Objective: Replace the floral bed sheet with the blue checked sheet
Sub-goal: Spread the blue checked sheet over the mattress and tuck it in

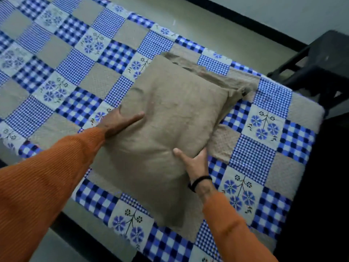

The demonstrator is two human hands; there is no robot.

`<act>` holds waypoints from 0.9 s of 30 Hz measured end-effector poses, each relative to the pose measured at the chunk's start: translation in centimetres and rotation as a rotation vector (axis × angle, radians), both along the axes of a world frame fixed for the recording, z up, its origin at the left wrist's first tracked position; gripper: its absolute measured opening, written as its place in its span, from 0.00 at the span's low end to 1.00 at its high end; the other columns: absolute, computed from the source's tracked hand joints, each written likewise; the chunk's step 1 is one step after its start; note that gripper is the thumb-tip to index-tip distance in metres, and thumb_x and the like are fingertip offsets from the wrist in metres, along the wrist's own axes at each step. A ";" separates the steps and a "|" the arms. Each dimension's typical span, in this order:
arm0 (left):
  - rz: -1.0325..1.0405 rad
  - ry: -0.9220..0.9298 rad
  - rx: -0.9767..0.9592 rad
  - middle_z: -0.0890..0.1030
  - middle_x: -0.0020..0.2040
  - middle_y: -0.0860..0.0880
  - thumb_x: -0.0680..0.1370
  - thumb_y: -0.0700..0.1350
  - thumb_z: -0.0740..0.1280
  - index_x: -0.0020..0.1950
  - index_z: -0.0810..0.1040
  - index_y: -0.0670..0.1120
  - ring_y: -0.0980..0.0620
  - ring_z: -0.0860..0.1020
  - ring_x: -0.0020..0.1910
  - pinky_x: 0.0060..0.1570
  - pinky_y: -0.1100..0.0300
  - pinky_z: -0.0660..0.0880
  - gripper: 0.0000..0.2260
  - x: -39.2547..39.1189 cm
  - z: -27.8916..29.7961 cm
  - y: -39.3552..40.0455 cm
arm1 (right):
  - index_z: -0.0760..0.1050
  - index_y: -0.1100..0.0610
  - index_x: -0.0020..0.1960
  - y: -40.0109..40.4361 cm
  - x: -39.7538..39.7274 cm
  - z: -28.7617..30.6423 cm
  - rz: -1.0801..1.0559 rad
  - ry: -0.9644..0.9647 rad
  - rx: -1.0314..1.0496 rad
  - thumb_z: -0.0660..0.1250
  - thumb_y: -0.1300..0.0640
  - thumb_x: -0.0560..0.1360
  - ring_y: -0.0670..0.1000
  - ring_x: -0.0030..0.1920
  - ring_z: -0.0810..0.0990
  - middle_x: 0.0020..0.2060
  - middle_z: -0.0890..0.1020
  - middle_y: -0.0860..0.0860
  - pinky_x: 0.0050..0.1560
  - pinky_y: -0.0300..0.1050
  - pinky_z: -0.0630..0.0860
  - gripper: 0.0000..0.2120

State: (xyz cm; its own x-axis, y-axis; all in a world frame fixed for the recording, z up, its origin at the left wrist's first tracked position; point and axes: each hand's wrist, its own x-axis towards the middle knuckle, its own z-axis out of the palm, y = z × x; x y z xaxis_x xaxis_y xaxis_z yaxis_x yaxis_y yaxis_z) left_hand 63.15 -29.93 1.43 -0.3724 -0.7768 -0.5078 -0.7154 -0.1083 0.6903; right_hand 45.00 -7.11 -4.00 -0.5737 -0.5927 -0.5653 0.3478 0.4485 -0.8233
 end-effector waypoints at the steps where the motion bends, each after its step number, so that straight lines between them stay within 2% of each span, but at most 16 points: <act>1: 0.000 0.073 0.005 0.82 0.59 0.58 0.70 0.62 0.77 0.69 0.75 0.54 0.62 0.80 0.56 0.62 0.63 0.74 0.30 -0.9 1.3 1.1 | 0.65 0.48 0.74 1.0 -1.3 0.8 -0.020 0.052 -0.020 0.86 0.44 0.57 0.46 0.64 0.79 0.65 0.80 0.46 0.68 0.54 0.76 0.51; 3: -0.020 0.207 0.029 0.82 0.60 0.59 0.71 0.55 0.79 0.70 0.74 0.52 0.66 0.81 0.55 0.60 0.67 0.75 0.30 -2.8 2.9 3.6 | 0.64 0.46 0.76 3.7 -4.4 3.0 -0.060 0.162 -0.043 0.86 0.43 0.57 0.46 0.67 0.78 0.68 0.78 0.46 0.70 0.55 0.74 0.53; 5: -0.035 0.277 0.044 0.82 0.60 0.58 0.70 0.53 0.80 0.70 0.74 0.53 0.64 0.81 0.57 0.60 0.66 0.76 0.31 -5.6 3.7 6.8 | 0.64 0.46 0.76 7.3 -7.7 5.1 -0.122 0.228 -0.042 0.86 0.45 0.59 0.45 0.68 0.77 0.68 0.77 0.45 0.71 0.55 0.73 0.51; 8: -0.023 0.356 0.066 0.83 0.57 0.58 0.69 0.52 0.81 0.65 0.76 0.54 0.63 0.82 0.55 0.56 0.66 0.78 0.27 -10.6 3.9 12.7 | 0.69 0.45 0.71 13.9 -11.5 7.2 -0.234 0.310 -0.033 0.84 0.47 0.60 0.47 0.65 0.79 0.65 0.80 0.46 0.69 0.56 0.75 0.43; 10: -0.037 0.381 0.090 0.84 0.54 0.58 0.68 0.52 0.82 0.61 0.77 0.54 0.62 0.83 0.54 0.56 0.65 0.79 0.25 -13.8 3.4 16.5 | 0.71 0.48 0.69 18.5 -13.5 7.6 -0.323 0.325 -0.020 0.84 0.49 0.59 0.51 0.64 0.81 0.63 0.81 0.50 0.67 0.59 0.76 0.41; 13: -0.104 0.397 0.126 0.84 0.54 0.57 0.68 0.52 0.82 0.61 0.77 0.54 0.61 0.83 0.53 0.56 0.64 0.78 0.25 -17.4 2.5 21.2 | 0.70 0.52 0.73 24.4 -16.1 7.4 -0.386 0.283 0.037 0.85 0.48 0.60 0.53 0.64 0.81 0.64 0.82 0.51 0.66 0.60 0.77 0.45; 15: -0.106 0.287 0.100 0.83 0.56 0.57 0.68 0.55 0.80 0.64 0.74 0.54 0.61 0.82 0.54 0.57 0.64 0.77 0.28 -18.8 1.8 23.6 | 0.70 0.50 0.73 27.1 -16.9 6.4 -0.361 0.211 0.095 0.86 0.47 0.60 0.52 0.63 0.81 0.63 0.82 0.50 0.65 0.58 0.77 0.45; 17: -0.108 0.002 0.057 0.81 0.62 0.51 0.67 0.66 0.76 0.70 0.70 0.53 0.49 0.80 0.61 0.63 0.54 0.74 0.36 -19.1 -0.2 25.5 | 0.69 0.48 0.72 28.9 -16.6 4.6 -0.290 0.113 0.208 0.85 0.41 0.58 0.51 0.62 0.82 0.63 0.82 0.49 0.64 0.56 0.78 0.48; 19: -0.116 -0.220 0.156 0.75 0.71 0.44 0.66 0.74 0.70 0.76 0.64 0.50 0.40 0.74 0.68 0.68 0.47 0.71 0.46 -18.2 -2.6 27.1 | 0.65 0.51 0.74 29.7 -15.4 2.3 -0.210 0.066 0.433 0.82 0.33 0.53 0.53 0.64 0.80 0.67 0.79 0.53 0.67 0.55 0.76 0.56; 20: -0.129 -0.267 0.220 0.72 0.74 0.41 0.65 0.77 0.67 0.78 0.62 0.48 0.38 0.72 0.71 0.71 0.46 0.69 0.50 -17.4 -3.9 27.5 | 0.63 0.54 0.75 29.7 -14.5 1.4 -0.168 0.085 0.550 0.80 0.32 0.54 0.56 0.66 0.77 0.69 0.76 0.56 0.69 0.55 0.74 0.57; 22: -0.169 -0.279 0.268 0.69 0.76 0.39 0.68 0.79 0.61 0.79 0.62 0.45 0.38 0.69 0.73 0.73 0.47 0.66 0.50 -16.0 -5.1 27.9 | 0.60 0.57 0.77 28.5 -12.7 0.8 -0.141 0.293 0.678 0.78 0.43 0.64 0.62 0.71 0.70 0.73 0.69 0.61 0.72 0.55 0.68 0.49; 24: -0.212 -0.246 0.220 0.71 0.74 0.39 0.76 0.74 0.58 0.76 0.67 0.44 0.39 0.71 0.72 0.72 0.49 0.66 0.41 -14.7 -5.5 27.7 | 0.61 0.56 0.78 26.0 -11.0 1.4 -0.067 0.746 0.644 0.70 0.57 0.72 0.63 0.74 0.65 0.75 0.64 0.60 0.75 0.55 0.61 0.37; 26: -0.209 -0.232 0.145 0.78 0.66 0.39 0.80 0.68 0.55 0.68 0.75 0.44 0.40 0.76 0.64 0.66 0.49 0.71 0.31 -12.9 -5.9 27.0 | 0.65 0.55 0.77 23.0 -9.3 2.1 0.148 1.128 0.469 0.65 0.57 0.72 0.62 0.74 0.66 0.75 0.66 0.59 0.76 0.55 0.57 0.33; 27: -0.186 -0.255 0.096 0.80 0.61 0.41 0.81 0.67 0.56 0.62 0.78 0.45 0.41 0.79 0.59 0.62 0.48 0.74 0.28 -11.7 -6.4 26.7 | 0.67 0.56 0.75 21.3 -8.7 2.0 0.261 1.208 0.355 0.64 0.55 0.73 0.61 0.72 0.67 0.74 0.68 0.59 0.76 0.56 0.58 0.30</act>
